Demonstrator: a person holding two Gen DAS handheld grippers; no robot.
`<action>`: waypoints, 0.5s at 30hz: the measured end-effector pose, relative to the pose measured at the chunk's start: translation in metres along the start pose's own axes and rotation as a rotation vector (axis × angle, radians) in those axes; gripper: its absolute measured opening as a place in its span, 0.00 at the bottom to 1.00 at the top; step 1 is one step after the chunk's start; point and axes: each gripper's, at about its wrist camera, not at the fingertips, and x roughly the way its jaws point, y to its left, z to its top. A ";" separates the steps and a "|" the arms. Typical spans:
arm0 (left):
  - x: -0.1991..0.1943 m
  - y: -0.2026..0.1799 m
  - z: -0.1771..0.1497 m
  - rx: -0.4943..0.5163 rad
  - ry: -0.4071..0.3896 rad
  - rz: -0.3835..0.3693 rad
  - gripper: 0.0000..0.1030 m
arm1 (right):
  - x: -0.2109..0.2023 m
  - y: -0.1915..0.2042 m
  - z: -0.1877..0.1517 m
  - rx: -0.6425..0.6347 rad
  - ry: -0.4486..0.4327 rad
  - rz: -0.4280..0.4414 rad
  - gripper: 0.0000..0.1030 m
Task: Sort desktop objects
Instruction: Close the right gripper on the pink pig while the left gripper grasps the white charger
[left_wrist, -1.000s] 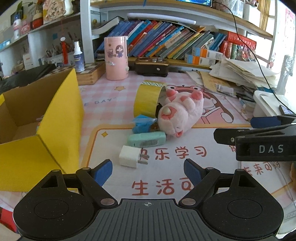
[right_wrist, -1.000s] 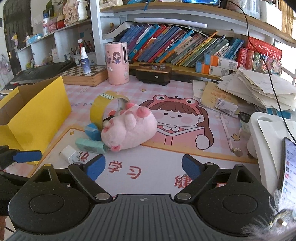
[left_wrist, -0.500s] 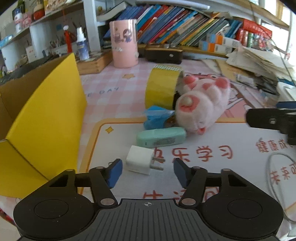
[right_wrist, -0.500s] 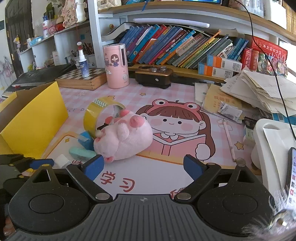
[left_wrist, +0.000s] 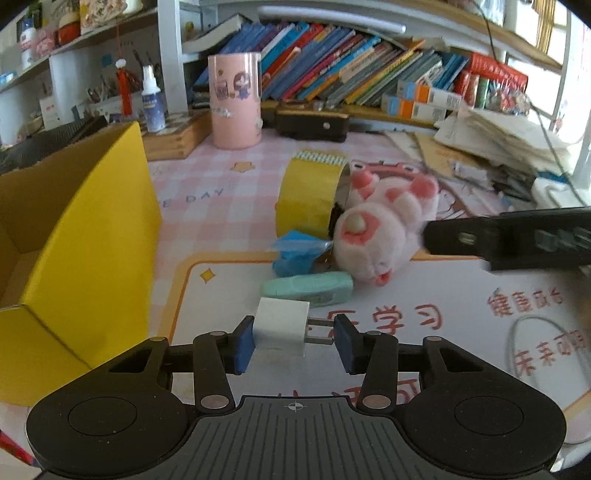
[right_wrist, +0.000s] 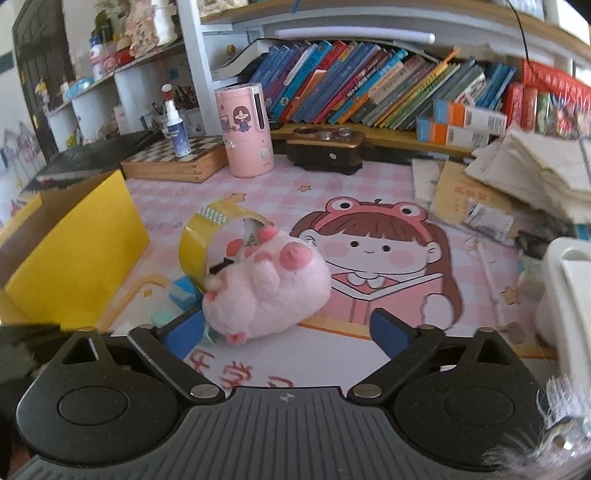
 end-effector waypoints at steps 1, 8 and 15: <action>-0.004 0.001 0.000 -0.007 -0.005 -0.004 0.43 | 0.005 -0.001 0.003 0.022 0.000 0.012 0.97; -0.022 -0.001 0.000 0.005 -0.035 0.003 0.43 | 0.042 -0.015 0.020 0.200 0.026 0.046 0.98; -0.031 -0.003 -0.003 0.010 -0.045 -0.005 0.43 | 0.080 -0.025 0.022 0.336 0.134 0.121 0.95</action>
